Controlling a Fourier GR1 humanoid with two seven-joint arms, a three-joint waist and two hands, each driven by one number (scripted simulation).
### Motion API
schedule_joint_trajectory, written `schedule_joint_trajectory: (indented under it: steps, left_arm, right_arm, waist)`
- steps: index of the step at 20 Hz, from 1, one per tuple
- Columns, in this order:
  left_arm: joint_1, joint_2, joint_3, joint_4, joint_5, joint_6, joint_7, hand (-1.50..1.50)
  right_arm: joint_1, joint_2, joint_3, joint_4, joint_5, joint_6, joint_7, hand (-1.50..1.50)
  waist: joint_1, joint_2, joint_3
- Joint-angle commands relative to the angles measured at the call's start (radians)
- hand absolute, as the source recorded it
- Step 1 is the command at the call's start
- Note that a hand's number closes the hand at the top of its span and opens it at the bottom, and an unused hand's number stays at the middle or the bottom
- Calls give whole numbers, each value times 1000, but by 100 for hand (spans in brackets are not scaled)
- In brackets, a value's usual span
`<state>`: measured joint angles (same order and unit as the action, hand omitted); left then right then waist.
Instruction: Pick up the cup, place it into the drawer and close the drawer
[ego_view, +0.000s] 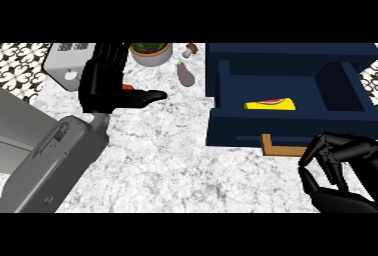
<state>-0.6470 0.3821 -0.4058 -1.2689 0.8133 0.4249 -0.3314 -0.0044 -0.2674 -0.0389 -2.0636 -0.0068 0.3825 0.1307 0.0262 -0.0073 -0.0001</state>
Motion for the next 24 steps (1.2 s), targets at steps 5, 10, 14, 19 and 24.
schedule_joint_trajectory:
  steps: [5,10,14,19,24]
  left_arm:
    - [202,128,64,-174,41,-103,19,-150]
    - [306,188,144,-158,58,-217,-19,-150]
    - [429,190,154,-242,42,-244,-35,-150]
    - [496,262,266,-248,82,-368,-19,-150]
    - [511,194,270,-194,43,-424,-35,-150]
  right_arm:
    - [-83,-113,107,134,356,11,-162,150]
    - [-50,-109,214,249,572,-87,-273,150]
    - [-180,1,291,463,700,-204,-283,150]
    - [-249,42,281,667,759,-263,-320,-150]
    - [-361,36,262,902,832,-285,-382,-150]
  waist:
    - [17,6,0]
    - [-9,8,0]
    - [-3,8,0]
    - [-6,9,0]
    - [-14,10,0]
